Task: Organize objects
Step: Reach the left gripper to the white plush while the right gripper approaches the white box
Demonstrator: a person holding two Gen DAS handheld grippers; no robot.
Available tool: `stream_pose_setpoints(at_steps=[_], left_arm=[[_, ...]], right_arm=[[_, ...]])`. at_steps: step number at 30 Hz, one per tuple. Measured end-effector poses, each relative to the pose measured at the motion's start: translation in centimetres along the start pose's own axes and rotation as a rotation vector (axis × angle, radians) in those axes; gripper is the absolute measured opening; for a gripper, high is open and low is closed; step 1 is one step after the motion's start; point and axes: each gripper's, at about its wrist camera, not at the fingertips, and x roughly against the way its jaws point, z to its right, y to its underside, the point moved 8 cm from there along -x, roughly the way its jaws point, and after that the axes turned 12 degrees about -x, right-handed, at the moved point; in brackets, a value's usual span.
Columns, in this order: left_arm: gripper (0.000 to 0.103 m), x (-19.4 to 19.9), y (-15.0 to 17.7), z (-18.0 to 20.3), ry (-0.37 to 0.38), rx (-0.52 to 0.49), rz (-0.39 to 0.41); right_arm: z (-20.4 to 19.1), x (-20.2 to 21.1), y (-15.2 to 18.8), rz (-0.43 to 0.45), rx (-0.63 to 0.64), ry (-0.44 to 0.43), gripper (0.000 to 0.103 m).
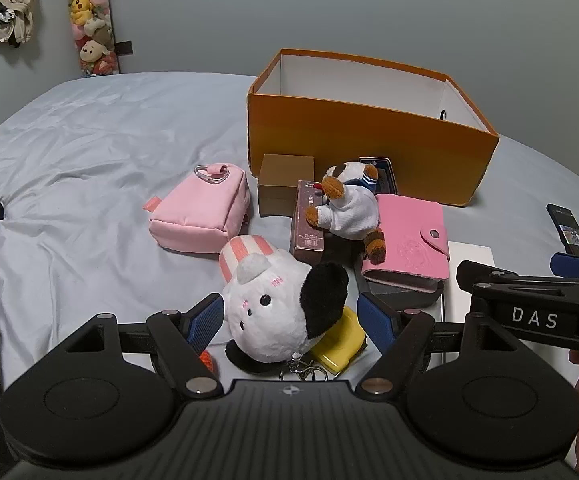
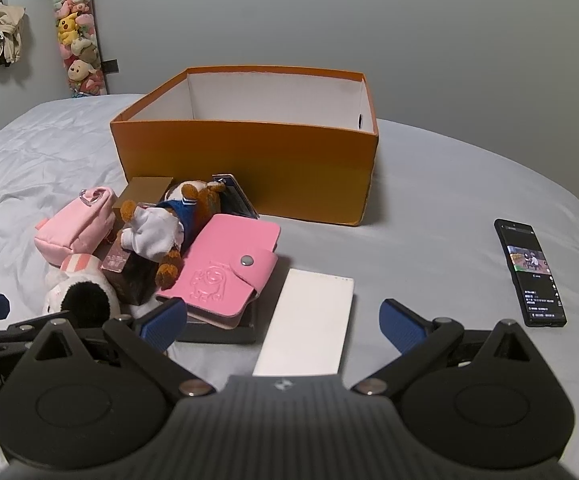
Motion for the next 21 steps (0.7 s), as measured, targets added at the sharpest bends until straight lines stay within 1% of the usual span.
stream_pose_setpoints(at_steps=[14,21], left_arm=[[0.089,-0.2,0.1,-0.1,0.001,-0.001,-0.001],[0.089,-1.5,0.4,-0.5,-0.003,-0.007,-0.010]], right_arm=[[0.2,-0.2,0.1,0.001,0.003,0.004,0.102],[0.3,-0.6,-0.1,-0.003,0.007,0.006,0.102]])
